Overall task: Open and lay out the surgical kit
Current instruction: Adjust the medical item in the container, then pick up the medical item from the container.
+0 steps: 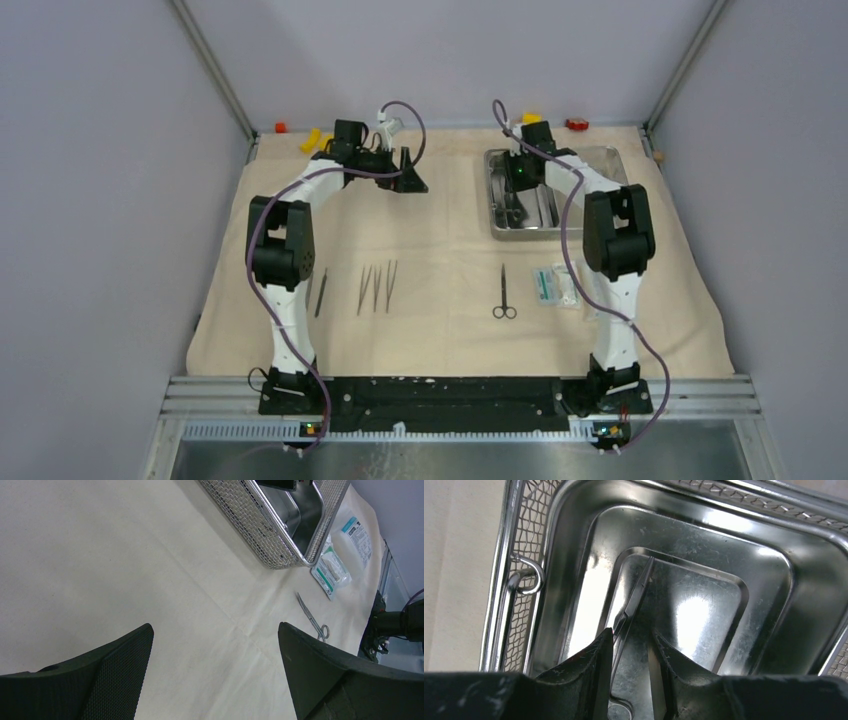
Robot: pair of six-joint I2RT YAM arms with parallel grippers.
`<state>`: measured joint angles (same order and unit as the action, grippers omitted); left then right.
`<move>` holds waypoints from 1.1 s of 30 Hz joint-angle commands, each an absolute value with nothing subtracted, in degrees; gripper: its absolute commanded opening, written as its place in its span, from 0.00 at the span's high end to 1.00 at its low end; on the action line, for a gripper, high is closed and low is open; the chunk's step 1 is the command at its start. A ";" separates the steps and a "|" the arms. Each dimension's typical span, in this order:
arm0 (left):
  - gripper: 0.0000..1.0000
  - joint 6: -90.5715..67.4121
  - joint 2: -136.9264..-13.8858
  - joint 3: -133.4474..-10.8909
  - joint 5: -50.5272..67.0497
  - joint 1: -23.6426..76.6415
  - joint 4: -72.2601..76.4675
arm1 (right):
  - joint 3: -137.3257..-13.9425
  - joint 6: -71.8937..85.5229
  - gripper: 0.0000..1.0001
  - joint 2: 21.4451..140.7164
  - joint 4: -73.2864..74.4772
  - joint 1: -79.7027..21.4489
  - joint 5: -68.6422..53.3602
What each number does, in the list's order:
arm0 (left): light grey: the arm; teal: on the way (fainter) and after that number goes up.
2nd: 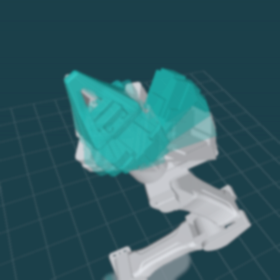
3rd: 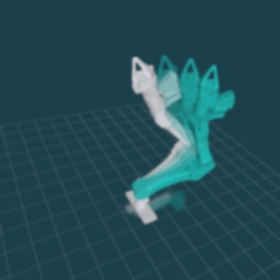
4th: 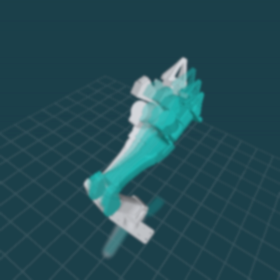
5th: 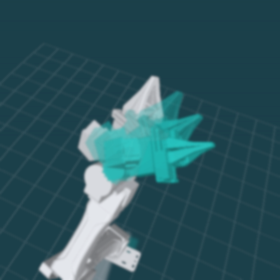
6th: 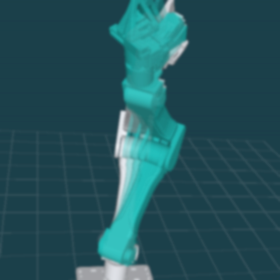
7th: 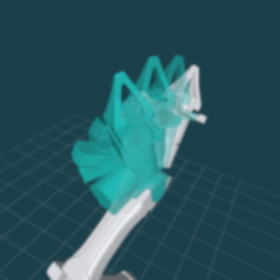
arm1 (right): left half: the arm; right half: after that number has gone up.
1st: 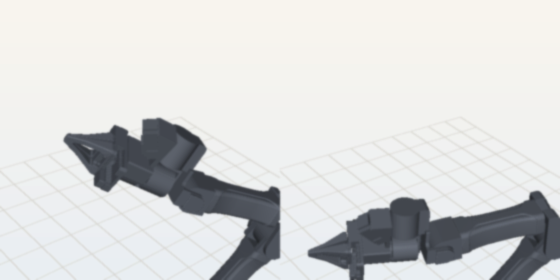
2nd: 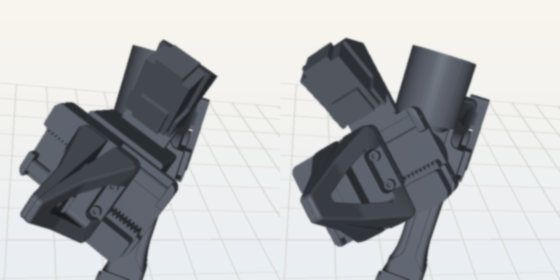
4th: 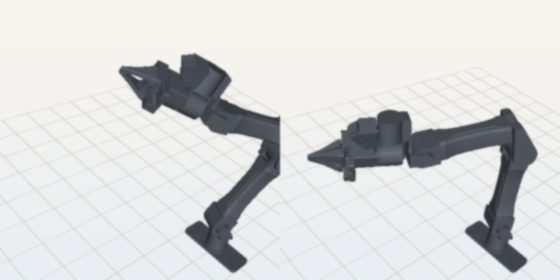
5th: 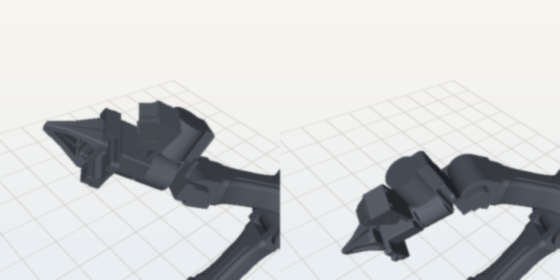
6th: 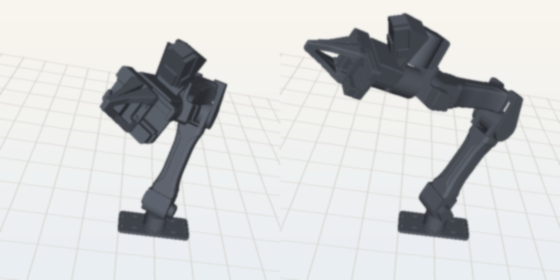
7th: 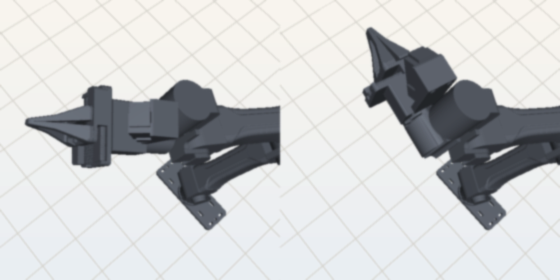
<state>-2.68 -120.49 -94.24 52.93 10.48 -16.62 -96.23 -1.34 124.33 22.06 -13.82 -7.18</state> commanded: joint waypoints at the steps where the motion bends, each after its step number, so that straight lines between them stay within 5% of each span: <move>1: 0.01 -2.11 -117.42 -93.69 54.40 9.93 -14.54 | -95.36 -3.73 0.69 123.61 20.11 -15.30 -4.54; 15: 0.01 -2.15 -117.77 -93.53 54.84 9.58 -14.52 | -96.86 -3.96 0.88 125.95 20.18 -15.95 -3.15; 28: 0.01 -2.20 -117.69 -93.52 54.76 9.32 -14.85 | -103.62 -3.83 0.89 130.90 22.37 -14.54 -3.17; 33: 0.01 -2.45 -117.85 -93.73 54.75 9.32 -14.88 | -104.60 -2.97 0.81 130.55 21.34 -14.36 -3.93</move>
